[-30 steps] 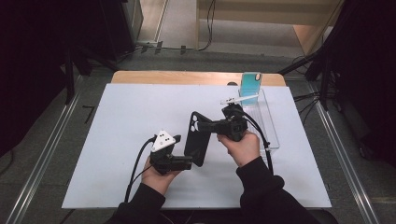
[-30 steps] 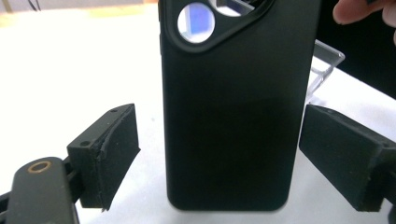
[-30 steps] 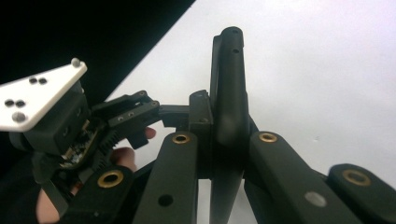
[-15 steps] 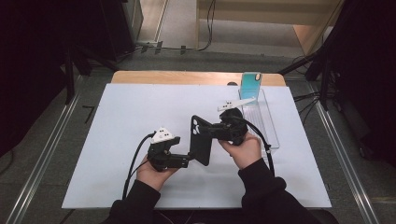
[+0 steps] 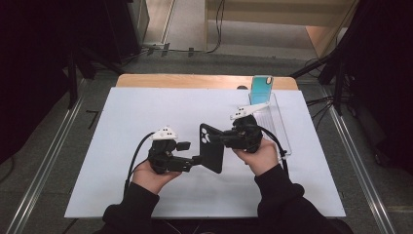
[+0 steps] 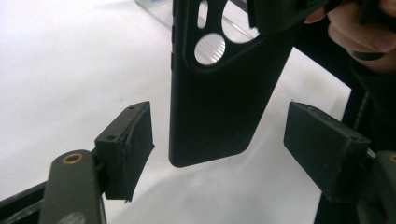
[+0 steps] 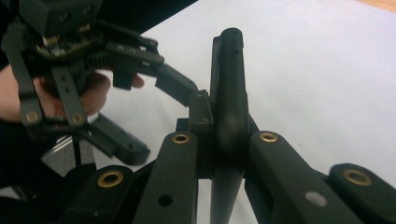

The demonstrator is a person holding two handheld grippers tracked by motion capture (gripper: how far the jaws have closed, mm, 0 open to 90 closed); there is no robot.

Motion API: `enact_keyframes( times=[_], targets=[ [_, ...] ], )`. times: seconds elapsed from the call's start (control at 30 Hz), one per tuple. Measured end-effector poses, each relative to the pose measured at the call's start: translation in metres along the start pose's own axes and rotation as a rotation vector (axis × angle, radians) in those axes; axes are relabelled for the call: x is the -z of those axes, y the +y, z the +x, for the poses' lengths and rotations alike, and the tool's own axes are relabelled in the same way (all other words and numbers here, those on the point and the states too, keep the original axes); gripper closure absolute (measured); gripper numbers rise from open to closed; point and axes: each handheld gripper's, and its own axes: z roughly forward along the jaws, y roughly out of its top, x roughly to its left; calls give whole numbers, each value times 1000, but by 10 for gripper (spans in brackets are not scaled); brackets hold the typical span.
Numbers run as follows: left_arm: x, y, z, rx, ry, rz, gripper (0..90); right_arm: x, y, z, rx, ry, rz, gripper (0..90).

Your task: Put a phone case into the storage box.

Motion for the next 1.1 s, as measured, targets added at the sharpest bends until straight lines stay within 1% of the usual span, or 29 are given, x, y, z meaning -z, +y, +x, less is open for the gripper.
enact_keyframes(
  times=[0.07, 0.13, 0.2, 0.23, 0.3, 0.33, 0.4, 0.43, 0.47, 0.53, 0.63, 0.7, 0.73, 0.87, 0.9, 1.0, 1.07, 1.1],
  targets=[
    [3, 2, 1, -12, -11, 15, 260, 1, 0, -1, 11, 15, 15, 823],
    [4, 3, 2, -27, -25, 42, 260, 2, -1, -2, 36, 27, 22, 823],
    [4, 3, 2, -62, -40, 64, 274, 4, -2, -2, 55, 42, 34, 822],
    [4, 4, 2, -75, -49, 66, 278, 5, -3, -2, 66, 49, 37, 822],
    [5, 5, 2, -81, -71, 73, 278, 8, -4, -2, 79, 65, 36, 822],
    [5, 6, 3, -86, -74, 70, 278, 10, -5, -2, 86, 73, 37, 823],
    [6, 8, 3, -90, -97, 65, 279, 12, -6, -2, 93, 83, 40, 823],
    [7, 8, 4, -97, -101, 66, 279, 13, -7, -2, 101, 92, 43, 822],
    [8, 8, 3, -98, -111, 63, 296, 13, -7, -3, 100, 102, 46, 822],
    [8, 9, 2, -115, -125, 66, 307, 13, -8, -3, 105, 126, 54, 823],
    [9, 11, 0, -142, -137, 68, 305, 10, -10, -3, 126, 142, 70, 822],
    [11, 12, 1, -155, -154, 67, 302, 8, -10, -3, 141, 154, 77, 822],
    [11, 12, 2, -160, -156, 67, 303, 8, -10, -3, 144, 164, 80, 823],
    [13, 17, 5, -182, -172, 90, 307, 5, -11, -3, 165, 203, 94, 822],
    [13, 18, 6, -186, -174, 90, 317, 4, -11, -3, 170, 207, 97, 823],
    [15, 21, 10, -181, -198, 77, 356, 2, -11, -1, 183, 226, 101, 823],
    [16, 22, 12, -173, -213, 71, 381, 2, -11, 0, 204, 239, 99, 822],
    [16, 23, 14, -177, -217, 73, 394, 1, -11, 1, 208, 247, 102, 823]
  ],
)
